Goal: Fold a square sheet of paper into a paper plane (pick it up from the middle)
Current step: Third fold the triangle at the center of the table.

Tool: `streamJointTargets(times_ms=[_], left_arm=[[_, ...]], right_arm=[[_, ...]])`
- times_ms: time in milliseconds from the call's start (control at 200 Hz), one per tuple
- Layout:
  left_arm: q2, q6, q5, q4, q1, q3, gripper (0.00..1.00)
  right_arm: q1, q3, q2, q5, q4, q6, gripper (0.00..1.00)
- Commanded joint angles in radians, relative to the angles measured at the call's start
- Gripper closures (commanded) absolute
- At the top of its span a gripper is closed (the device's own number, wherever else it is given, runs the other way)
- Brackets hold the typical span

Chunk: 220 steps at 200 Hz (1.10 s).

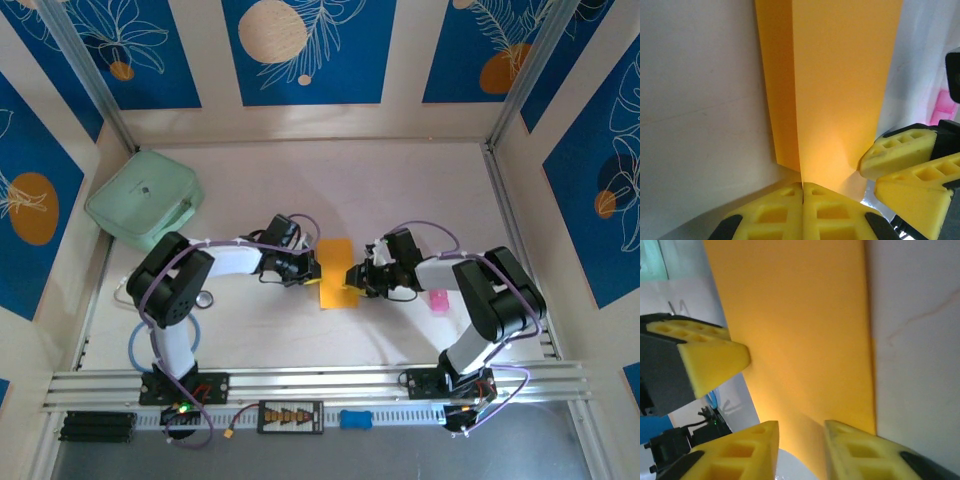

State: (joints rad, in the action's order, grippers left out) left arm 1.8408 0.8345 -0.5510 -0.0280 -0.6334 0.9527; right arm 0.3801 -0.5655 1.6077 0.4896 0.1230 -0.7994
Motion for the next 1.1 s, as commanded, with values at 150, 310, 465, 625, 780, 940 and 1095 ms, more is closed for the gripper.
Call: streamJointTargets(times_ms=[150,310,465,625,780,940,1095], left_arm=[[-0.032,-0.005,-0.068,-0.048,0.026,0.022,0.95],[-0.023,0.010,-0.099,-0.061,0.031,0.040,0.96],[-0.033,0.036,-0.122,-0.043,0.038,0.037,0.96],[-0.034,0.042,-0.129,-0.042,0.040,0.043,0.95],[-0.036,0.052,-0.127,-0.038,0.042,0.036,0.96],[-0.041,0.051,-0.125,-0.039,0.044,0.035,0.96],[-0.041,0.057,-0.124,-0.034,0.043,0.031,0.96]], right_arm=[[0.057,-0.081,-0.195,-0.299,-0.290,0.124,0.55],[0.245,-0.036,-0.315,-0.626,-0.226,0.359,0.48],[0.393,0.072,-0.431,-0.781,-0.066,0.597,0.41],[0.516,0.087,-0.455,-0.856,-0.028,0.749,0.41],[0.657,0.062,-0.379,-0.994,0.017,0.872,0.41],[0.744,0.050,-0.288,-1.140,0.088,0.929,0.41],[0.796,0.044,-0.234,-1.219,0.119,0.938,0.40]])
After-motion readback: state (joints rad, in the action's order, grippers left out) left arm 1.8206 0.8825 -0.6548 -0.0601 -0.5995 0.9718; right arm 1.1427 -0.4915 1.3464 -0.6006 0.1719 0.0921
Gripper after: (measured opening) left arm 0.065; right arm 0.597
